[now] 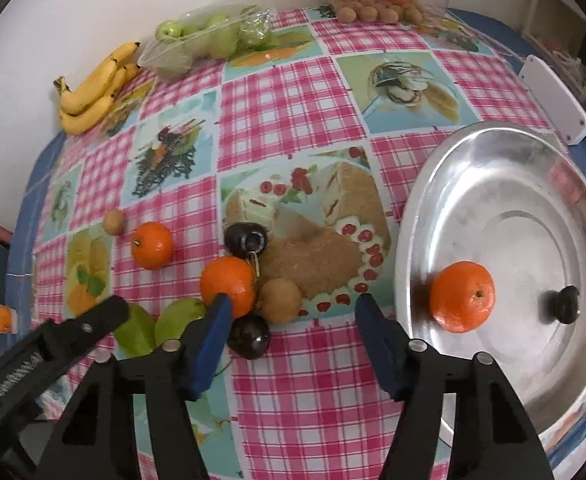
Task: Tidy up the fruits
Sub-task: 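Move the left gripper to the green apple while the right gripper approaches the kiwi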
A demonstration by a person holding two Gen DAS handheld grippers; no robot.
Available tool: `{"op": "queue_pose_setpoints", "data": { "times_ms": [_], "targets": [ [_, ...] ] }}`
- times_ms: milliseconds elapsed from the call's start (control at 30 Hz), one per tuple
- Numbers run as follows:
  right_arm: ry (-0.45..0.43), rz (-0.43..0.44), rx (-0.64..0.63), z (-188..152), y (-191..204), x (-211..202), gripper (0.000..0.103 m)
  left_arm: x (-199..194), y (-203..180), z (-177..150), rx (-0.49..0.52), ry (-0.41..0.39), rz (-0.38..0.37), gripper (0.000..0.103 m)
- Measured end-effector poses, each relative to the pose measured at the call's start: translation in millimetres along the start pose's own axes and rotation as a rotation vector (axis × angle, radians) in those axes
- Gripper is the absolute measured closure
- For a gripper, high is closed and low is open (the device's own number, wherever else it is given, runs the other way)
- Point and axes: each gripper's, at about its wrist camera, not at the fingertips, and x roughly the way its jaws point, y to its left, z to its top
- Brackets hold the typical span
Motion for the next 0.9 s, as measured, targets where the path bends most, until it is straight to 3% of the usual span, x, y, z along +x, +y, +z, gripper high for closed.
{"op": "queue_pose_setpoints", "data": {
  "times_ms": [67, 133, 300, 900],
  "targets": [
    [-0.001, -0.001, -0.011, 0.0, 2.4, 0.0, 0.048, 0.8, -1.7, -1.0, 0.0, 0.005, -0.013, 0.028],
    [0.007, 0.007, -0.01, 0.1, 2.6, -1.3, 0.061, 2.7, -1.8, -2.0, -0.011, 0.017, -0.028, 0.034],
    [0.006, -0.014, -0.019, 0.3, 0.8, -3.7, 0.069, 9.6, -4.9, -3.5, -0.009, 0.04, -0.036, 0.052],
    [0.054, -0.001, -0.018, 3.9, -1.6, 16.4, 0.075, 12.5, -5.5, -6.2, -0.007, 0.041, 0.005, 0.057]
  ]
}}
